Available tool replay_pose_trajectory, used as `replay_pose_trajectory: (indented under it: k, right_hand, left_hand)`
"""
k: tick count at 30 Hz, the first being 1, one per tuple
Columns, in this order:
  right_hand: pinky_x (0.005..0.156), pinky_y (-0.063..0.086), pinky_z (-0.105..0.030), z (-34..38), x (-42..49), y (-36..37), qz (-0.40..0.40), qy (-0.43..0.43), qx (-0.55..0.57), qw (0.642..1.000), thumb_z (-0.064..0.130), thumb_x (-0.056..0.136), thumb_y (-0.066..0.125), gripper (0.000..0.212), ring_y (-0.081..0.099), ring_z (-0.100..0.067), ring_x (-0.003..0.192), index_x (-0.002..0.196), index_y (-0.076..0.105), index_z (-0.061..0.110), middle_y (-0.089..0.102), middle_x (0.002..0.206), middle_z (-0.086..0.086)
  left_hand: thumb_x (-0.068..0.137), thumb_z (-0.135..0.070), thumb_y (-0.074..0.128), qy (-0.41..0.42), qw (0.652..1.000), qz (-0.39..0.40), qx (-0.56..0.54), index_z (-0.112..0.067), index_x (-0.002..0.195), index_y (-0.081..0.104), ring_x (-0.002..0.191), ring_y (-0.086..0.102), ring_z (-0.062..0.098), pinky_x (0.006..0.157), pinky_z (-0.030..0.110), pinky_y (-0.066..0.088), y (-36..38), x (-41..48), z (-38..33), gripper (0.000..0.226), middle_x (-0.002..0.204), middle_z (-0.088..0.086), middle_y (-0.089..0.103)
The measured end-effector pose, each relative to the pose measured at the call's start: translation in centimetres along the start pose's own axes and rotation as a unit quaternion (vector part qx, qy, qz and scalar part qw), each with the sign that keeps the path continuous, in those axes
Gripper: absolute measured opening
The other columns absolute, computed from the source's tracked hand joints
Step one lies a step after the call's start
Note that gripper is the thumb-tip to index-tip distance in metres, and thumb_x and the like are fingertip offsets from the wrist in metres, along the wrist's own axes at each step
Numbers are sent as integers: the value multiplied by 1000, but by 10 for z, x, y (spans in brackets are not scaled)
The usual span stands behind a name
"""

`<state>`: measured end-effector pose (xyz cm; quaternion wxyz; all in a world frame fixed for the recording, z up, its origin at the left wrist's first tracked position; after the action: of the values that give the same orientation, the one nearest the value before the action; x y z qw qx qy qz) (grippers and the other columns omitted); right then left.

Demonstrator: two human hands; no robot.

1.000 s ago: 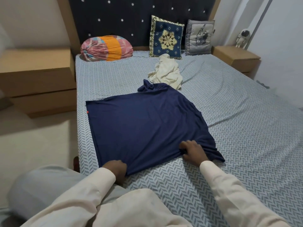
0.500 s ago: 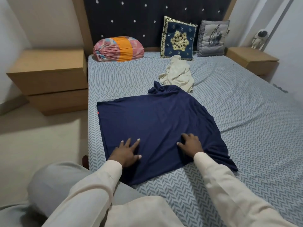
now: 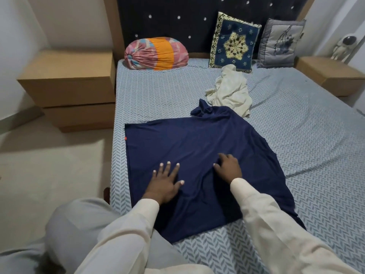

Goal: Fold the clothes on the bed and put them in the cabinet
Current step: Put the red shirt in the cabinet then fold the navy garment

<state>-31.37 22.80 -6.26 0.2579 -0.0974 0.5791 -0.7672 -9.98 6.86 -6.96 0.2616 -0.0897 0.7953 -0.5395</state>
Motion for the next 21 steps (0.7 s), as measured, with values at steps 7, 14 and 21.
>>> replay_pose_trajectory:
  k: [7, 14, 21]
  right_hand:
    - [108, 32, -40, 92, 23, 42, 47, -193, -74, 977, 35, 89, 52, 50, 40, -30, 131, 139, 49, 36, 45, 147, -1]
    - [101, 41, -41, 71, 103, 9, -13, -116, -44, 992, 45, 87, 53, 46, 48, -32, 123, 131, 57, 31, 56, 133, -2]
    - [118, 24, -42, 122, 164, 21, 139, -197, -84, 967, 27, 87, 54, 63, 24, -25, 145, 147, 39, 38, 28, 159, 2]
  left_hand:
    - [99, -57, 17, -197, 979, -57, 19, -24, 156, -6, 148, -12, 36, 119, 51, -7, -11, 30, 68, 69, 163, 10, -11]
    - [85, -56, -5, -122, 984, -129, 34, -24, 156, 15, 149, 6, 35, 119, 50, 2, -32, 82, 80, 81, 162, 13, 12]
    - [101, -48, 20, -219, 960, -169, 49, -19, 156, 12, 149, 5, 34, 120, 50, 1, -60, 135, 133, 62, 162, 16, 8]
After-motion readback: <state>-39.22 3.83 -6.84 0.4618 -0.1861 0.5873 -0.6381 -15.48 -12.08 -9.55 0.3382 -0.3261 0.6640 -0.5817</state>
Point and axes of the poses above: each hand's wrist, its own x-axis towards the middle knuckle, its own y-axis out of the palm, z = x × y, the point moved 4 cm from there along x, towards the middle knuckle
